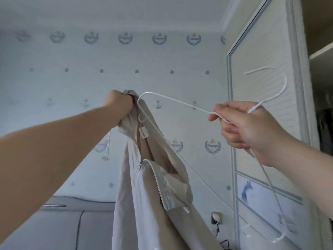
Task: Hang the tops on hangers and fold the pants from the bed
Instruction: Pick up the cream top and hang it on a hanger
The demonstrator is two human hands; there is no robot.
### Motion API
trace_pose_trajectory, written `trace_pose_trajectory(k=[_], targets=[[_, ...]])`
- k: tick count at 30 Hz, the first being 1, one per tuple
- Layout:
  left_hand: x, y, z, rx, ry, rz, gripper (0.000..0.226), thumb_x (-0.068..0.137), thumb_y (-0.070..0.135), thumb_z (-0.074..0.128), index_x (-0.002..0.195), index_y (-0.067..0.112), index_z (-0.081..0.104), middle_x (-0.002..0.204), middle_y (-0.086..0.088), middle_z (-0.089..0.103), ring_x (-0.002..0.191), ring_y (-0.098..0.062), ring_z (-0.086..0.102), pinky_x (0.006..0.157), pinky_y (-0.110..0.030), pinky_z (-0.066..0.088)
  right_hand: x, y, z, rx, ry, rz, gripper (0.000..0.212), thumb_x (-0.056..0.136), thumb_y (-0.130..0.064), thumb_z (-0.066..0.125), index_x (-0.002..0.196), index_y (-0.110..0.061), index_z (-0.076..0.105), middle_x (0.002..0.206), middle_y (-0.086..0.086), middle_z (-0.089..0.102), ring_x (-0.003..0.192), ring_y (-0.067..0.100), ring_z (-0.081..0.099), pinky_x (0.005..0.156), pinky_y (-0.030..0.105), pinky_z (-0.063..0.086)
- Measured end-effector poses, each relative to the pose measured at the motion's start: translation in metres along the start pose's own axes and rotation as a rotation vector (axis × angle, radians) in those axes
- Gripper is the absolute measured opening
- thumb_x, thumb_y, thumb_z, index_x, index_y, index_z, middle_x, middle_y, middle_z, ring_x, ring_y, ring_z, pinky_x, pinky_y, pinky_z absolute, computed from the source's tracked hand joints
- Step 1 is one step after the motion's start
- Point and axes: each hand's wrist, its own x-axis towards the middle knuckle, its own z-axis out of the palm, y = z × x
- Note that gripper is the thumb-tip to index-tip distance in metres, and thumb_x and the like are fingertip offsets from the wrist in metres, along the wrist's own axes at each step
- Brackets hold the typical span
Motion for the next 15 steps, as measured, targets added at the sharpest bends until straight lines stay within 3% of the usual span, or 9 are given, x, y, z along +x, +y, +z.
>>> trace_pose_trajectory(k=[3, 6, 8, 10, 15], targets=[[0.011, -0.016, -0.082, 0.082, 0.045, 0.009, 0.014, 0.092, 0.012, 0.049, 0.080, 0.011, 0.057, 0.075, -0.009, 0.055, 0.073, -0.025, 0.054, 0.063, -0.027, 0.040, 0.007, -0.004, 0.063, 0.049, -0.089, -0.011, 0.031, 0.102, -0.023, 0.055, 0.076, -0.012, 0.069, 0.052, -0.001, 0.026, 0.039, 0.011, 0.018, 0.040, 0.014, 0.018], [0.017, -0.027, -0.150, 0.185, 0.049, -0.012, 0.019, 0.094, 0.014, 0.048, 0.075, 0.014, 0.051, 0.067, -0.004, 0.048, 0.058, -0.021, 0.046, 0.044, -0.018, 0.032, 0.012, -0.014, 0.122, 0.090, -0.161, -0.023, 0.031, 0.102, -0.023, 0.056, 0.077, -0.010, 0.069, 0.051, -0.001, 0.027, 0.039, 0.012, 0.019, 0.039, 0.016, 0.019], [0.022, -0.038, -0.204, 0.268, 0.055, -0.026, 0.016, 0.096, 0.017, 0.048, 0.082, 0.012, 0.054, 0.069, -0.005, 0.049, 0.055, -0.020, 0.046, 0.038, -0.013, 0.030, 0.014, -0.021, 0.173, 0.126, -0.218, -0.032, 0.033, 0.102, -0.023, 0.056, 0.074, -0.012, 0.070, 0.050, -0.002, 0.029, 0.039, 0.012, 0.021, 0.038, 0.017, 0.019], [0.027, -0.048, -0.255, 0.348, 0.047, -0.012, 0.016, 0.097, 0.021, 0.053, 0.091, 0.009, 0.060, 0.077, -0.008, 0.057, 0.061, -0.023, 0.052, 0.045, -0.017, 0.038, 0.015, -0.027, 0.224, 0.153, -0.259, -0.052, 0.035, 0.101, -0.023, 0.057, 0.070, -0.015, 0.070, 0.049, -0.001, 0.030, 0.038, 0.012, 0.022, 0.037, 0.017, 0.020], [0.036, -0.071, -0.379, 0.760, 0.011, 0.096, 0.033, 0.094, 0.037, 0.063, 0.067, 0.021, 0.053, 0.066, 0.003, 0.052, 0.058, -0.013, 0.049, 0.050, -0.020, 0.036, 0.013, -0.038, 0.351, 0.247, -0.332, -0.068, 0.034, 0.100, -0.023, 0.057, 0.070, -0.013, 0.070, 0.052, 0.003, 0.030, 0.039, 0.014, 0.022, 0.040, 0.017, 0.019]])
